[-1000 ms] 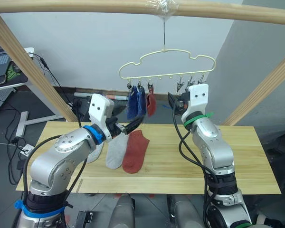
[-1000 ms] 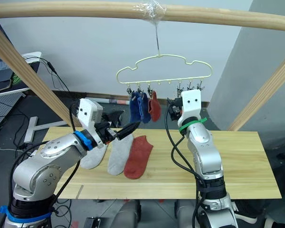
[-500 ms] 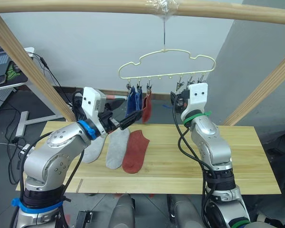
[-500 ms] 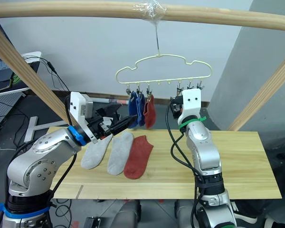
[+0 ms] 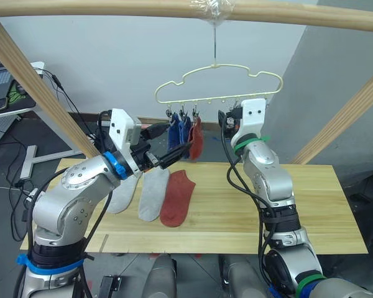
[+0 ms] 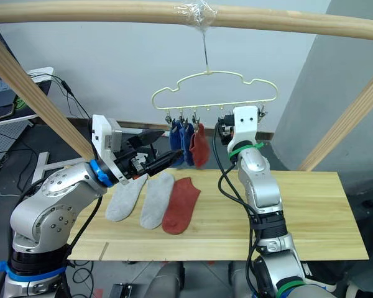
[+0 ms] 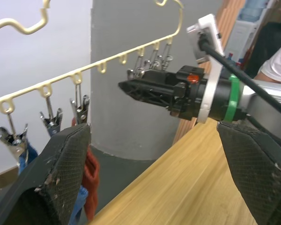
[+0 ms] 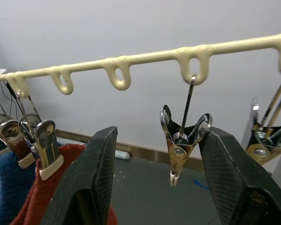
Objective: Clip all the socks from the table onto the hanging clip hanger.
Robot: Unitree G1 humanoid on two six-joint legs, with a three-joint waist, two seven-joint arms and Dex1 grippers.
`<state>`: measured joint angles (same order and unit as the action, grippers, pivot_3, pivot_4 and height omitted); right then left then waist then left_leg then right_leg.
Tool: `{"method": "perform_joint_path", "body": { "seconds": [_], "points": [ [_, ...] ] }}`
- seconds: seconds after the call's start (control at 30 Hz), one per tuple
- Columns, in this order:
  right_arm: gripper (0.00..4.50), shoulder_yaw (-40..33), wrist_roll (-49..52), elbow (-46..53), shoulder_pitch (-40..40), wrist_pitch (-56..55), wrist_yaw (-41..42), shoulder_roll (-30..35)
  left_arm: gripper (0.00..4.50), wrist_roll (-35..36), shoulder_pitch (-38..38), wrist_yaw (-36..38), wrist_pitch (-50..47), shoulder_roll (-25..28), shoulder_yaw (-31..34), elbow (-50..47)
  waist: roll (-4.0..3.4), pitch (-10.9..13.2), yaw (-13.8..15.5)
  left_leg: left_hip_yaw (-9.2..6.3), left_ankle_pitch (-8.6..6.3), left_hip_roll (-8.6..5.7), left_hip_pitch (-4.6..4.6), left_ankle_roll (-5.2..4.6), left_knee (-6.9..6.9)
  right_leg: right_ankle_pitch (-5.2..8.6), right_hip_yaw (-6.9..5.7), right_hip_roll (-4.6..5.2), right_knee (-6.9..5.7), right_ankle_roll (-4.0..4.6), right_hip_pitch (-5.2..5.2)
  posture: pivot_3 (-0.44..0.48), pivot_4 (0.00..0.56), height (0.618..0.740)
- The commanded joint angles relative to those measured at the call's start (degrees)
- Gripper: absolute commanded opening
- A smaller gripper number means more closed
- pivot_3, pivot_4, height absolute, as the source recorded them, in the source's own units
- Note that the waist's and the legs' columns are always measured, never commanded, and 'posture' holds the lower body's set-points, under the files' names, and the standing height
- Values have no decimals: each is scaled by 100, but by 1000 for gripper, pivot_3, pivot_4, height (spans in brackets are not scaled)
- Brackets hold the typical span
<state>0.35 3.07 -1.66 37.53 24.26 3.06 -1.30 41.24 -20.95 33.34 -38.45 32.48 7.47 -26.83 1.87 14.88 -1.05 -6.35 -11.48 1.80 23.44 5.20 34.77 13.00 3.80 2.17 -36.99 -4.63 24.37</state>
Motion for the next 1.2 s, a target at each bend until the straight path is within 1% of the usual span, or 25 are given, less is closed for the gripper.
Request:
{"method": "perform_joint_path", "body": {
  "seconds": [0.03,0.13,0.33,1.03,1.07,1.13,1.17,1.2],
  "points": [
    [2736,4,37,57,230,-218,48,12,4500,-64,-109,107,230,25,-2,-224,0,0,0,0,0,0,0,0,0,3,0,0,0,2,0,120,237,740],
    [2736,4,48,5,262,-257,69,29,4500,-236,-140,249,472,53,-77,-209,-1,1,3,0,0,0,0,0,1,9,0,0,0,12,0,120,237,740],
    [2736,-10,72,-159,370,-406,108,62,4500,23,-284,281,353,-75,-21,-198,-2,1,2,0,0,0,0,0,0,8,0,0,1,10,0,117,239,740],
    [2736,-18,96,-241,389,-537,135,101,4500,-58,-479,320,489,-23,20,-92,-2,2,-4,0,0,0,0,0,0,11,0,0,1,7,0,117,239,740],
    [2736,-19,95,-241,381,-545,142,106,4500,-58,-477,319,489,-27,12,-104,-2,2,-4,0,0,0,0,0,0,11,0,0,1,6,0,115,227,740],
    [2736,-23,92,-243,373,-550,151,112,4500,-59,-474,317,488,-35,1,-117,-2,2,-4,0,0,0,0,0,0,10,0,0,1,6,0,115,227,740],
    [2355,-23,87,-246,371,-554,157,117,4500,-59,-470,319,492,-39,-1,-120,-2,2,-4,-1,0,0,0,0,0,10,0,0,1,7,0,115,227,740],
    [2110,-16,85,-239,364,-558,180,128,4500,-86,-460,309,518,-50,-12,-133,-2,2,-4,-1,0,0,0,0,0,9,0,0,1,6,0,117,225,740]
  ]
}}
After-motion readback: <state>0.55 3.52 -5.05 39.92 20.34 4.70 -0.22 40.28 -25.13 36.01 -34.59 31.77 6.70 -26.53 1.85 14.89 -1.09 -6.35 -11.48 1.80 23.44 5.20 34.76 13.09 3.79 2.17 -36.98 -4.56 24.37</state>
